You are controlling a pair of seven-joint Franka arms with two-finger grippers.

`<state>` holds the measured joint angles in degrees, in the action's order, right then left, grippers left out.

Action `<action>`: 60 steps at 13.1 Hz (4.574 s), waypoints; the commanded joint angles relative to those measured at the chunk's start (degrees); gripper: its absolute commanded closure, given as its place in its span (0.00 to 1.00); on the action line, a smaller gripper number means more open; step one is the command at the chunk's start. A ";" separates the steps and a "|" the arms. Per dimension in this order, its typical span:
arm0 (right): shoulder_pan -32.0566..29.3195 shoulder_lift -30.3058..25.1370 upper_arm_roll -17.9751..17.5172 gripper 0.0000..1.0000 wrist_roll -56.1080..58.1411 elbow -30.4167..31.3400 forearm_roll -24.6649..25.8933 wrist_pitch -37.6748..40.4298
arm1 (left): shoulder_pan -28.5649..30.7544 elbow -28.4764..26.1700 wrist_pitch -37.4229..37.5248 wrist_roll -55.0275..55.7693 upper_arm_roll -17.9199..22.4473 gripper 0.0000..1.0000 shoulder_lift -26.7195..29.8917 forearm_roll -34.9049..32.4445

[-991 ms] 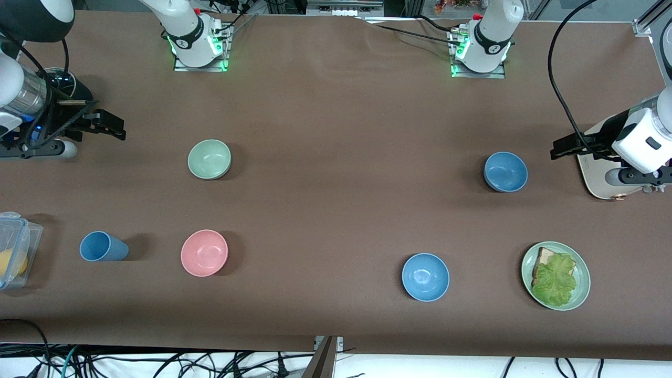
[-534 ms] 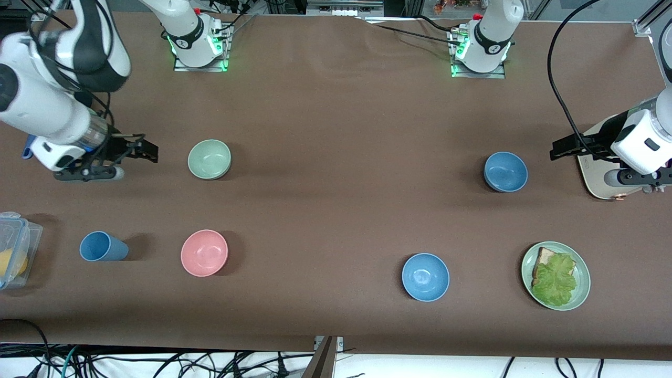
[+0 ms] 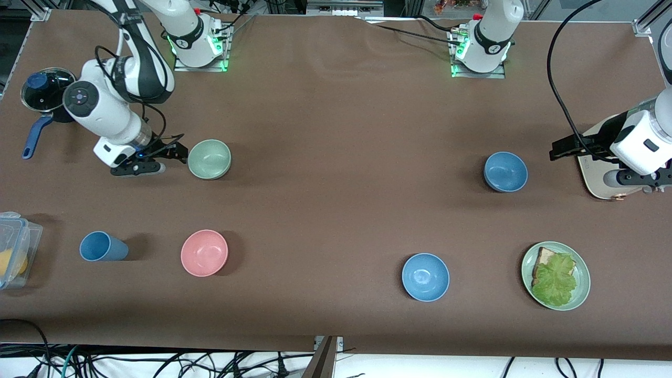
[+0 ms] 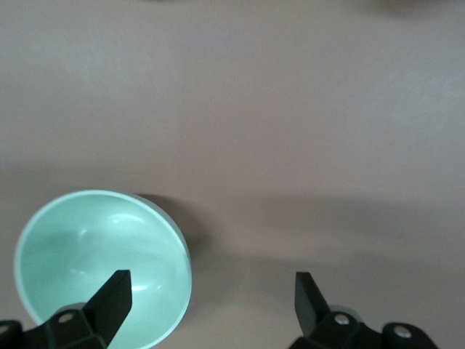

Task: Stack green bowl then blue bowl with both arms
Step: 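Reach the right gripper toward the light green bowl, then lower the right gripper and grasp the green bowl's rim, then slide the green bowl to the table middle and open the right gripper, then retract the right gripper while the left gripper reaches the blue bowl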

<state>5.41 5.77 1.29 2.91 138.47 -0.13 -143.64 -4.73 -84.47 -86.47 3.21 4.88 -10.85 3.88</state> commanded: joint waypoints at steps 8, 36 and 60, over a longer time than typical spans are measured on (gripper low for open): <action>-0.49 4.60 -2.51 1.00 -0.61 4.27 -2.15 -8.94 | -0.11 1.50 0.69 -0.84 -0.04 0.00 -0.58 -0.63; 26.67 40.54 -12.54 0.41 -49.31 -53.48 -5.94 0.03 | 1.39 1.85 0.69 -0.84 0.13 0.00 -1.72 0.77; -3.91 -5.51 -9.90 0.00 -8.63 -33.09 0.13 38.97 | 10.27 -38.30 -39.72 -21.32 0.31 0.01 -2.60 2.44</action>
<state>2.09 1.59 -8.47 -8.73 104.41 -0.47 -105.38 5.46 -118.44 -122.52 -16.26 5.34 -15.47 4.77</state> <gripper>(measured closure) 0.000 0.004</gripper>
